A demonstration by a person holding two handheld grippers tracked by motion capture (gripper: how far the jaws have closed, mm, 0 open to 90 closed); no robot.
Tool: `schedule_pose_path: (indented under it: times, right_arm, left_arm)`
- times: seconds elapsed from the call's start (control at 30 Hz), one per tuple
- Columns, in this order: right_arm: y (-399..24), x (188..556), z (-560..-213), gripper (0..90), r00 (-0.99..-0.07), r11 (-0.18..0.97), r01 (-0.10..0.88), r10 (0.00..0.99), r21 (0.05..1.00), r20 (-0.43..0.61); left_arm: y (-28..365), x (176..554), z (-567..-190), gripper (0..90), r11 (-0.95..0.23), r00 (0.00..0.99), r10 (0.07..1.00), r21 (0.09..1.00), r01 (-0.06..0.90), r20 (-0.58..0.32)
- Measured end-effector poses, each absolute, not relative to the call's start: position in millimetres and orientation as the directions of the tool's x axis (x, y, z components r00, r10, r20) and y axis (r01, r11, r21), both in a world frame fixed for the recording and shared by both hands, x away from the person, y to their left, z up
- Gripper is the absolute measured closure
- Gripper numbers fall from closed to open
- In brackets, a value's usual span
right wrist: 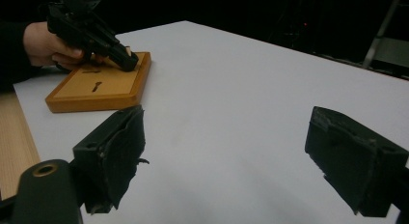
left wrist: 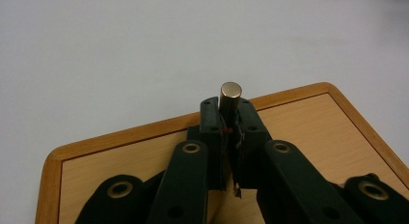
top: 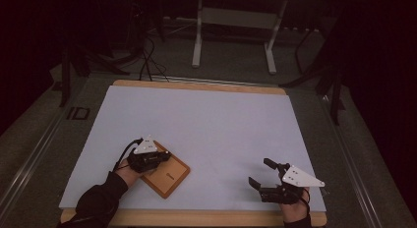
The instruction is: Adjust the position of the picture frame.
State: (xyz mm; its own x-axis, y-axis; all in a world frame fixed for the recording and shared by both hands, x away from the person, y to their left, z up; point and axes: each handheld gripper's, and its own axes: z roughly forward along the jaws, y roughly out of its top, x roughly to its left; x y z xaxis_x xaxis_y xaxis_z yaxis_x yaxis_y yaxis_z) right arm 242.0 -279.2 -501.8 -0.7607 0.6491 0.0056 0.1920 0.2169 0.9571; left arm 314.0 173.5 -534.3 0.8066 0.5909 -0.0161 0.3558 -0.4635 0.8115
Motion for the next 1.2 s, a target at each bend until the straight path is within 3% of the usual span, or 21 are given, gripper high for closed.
schedule_pose_path:
  times: [0.6, 1.2]
  right_arm:
    - [-281, 243, -502, 13.8, -0.761, 0.202, 0.211, 0.649, 0.956, 0.031]
    - [-281, 244, -502, 13.9, -0.761, 0.197, 0.212, 0.647, 0.957, 0.035]
  left_arm:
    - [183, 307, -505, 85.4, -0.408, 0.815, 0.58, 0.859, 0.308, -0.017]
    - [153, 321, -488, 85.6, -0.43, 0.843, 0.539, 0.861, 0.271, 0.003]
